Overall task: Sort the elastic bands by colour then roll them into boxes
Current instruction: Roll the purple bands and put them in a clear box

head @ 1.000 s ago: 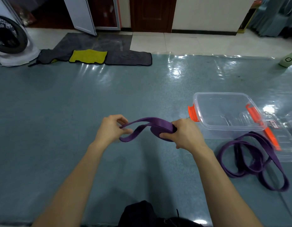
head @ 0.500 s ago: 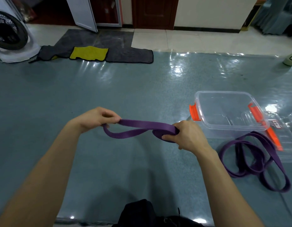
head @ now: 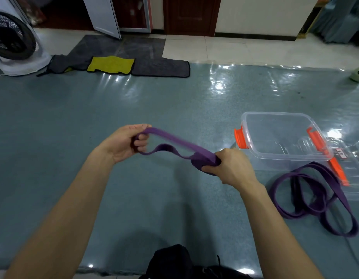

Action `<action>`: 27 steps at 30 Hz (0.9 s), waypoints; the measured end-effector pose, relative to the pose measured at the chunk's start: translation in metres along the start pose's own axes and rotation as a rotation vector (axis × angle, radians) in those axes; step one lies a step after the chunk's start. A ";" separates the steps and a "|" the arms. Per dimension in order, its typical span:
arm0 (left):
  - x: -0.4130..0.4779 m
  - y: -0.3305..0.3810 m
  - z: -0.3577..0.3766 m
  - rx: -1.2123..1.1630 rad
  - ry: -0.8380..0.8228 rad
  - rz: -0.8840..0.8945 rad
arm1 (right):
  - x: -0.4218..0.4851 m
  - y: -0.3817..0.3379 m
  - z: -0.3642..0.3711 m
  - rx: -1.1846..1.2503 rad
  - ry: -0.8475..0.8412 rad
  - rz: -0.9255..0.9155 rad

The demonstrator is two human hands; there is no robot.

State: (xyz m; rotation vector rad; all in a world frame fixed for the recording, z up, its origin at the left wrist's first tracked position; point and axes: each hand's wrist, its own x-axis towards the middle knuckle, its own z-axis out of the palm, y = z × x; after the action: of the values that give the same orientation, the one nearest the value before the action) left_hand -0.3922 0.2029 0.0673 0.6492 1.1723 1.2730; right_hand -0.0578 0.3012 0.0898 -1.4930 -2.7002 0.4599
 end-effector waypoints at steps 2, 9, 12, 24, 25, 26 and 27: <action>-0.001 0.009 -0.005 0.206 0.038 -0.013 | 0.001 0.001 0.000 -0.006 0.006 -0.010; -0.011 0.045 -0.010 0.751 0.315 0.112 | 0.002 -0.005 -0.002 0.008 -0.010 -0.054; -0.010 0.052 -0.016 0.957 0.309 0.040 | 0.002 -0.008 -0.005 0.083 -0.052 -0.067; -0.007 0.018 0.049 0.851 -0.135 0.117 | 0.010 -0.021 -0.022 0.214 -0.279 -0.106; -0.012 0.028 0.065 0.852 -0.196 0.158 | 0.011 -0.020 -0.025 0.221 -0.283 -0.101; -0.017 0.036 0.082 0.911 -0.244 0.199 | 0.012 -0.019 -0.028 0.227 -0.289 -0.097; -0.020 0.042 0.095 1.012 -0.268 0.233 | 0.014 -0.019 -0.031 0.235 -0.295 -0.096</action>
State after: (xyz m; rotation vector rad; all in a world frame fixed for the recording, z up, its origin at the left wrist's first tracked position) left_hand -0.3182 0.2146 0.1424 1.6739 1.5075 0.6611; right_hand -0.0755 0.3111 0.1231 -1.3178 -2.7858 1.0257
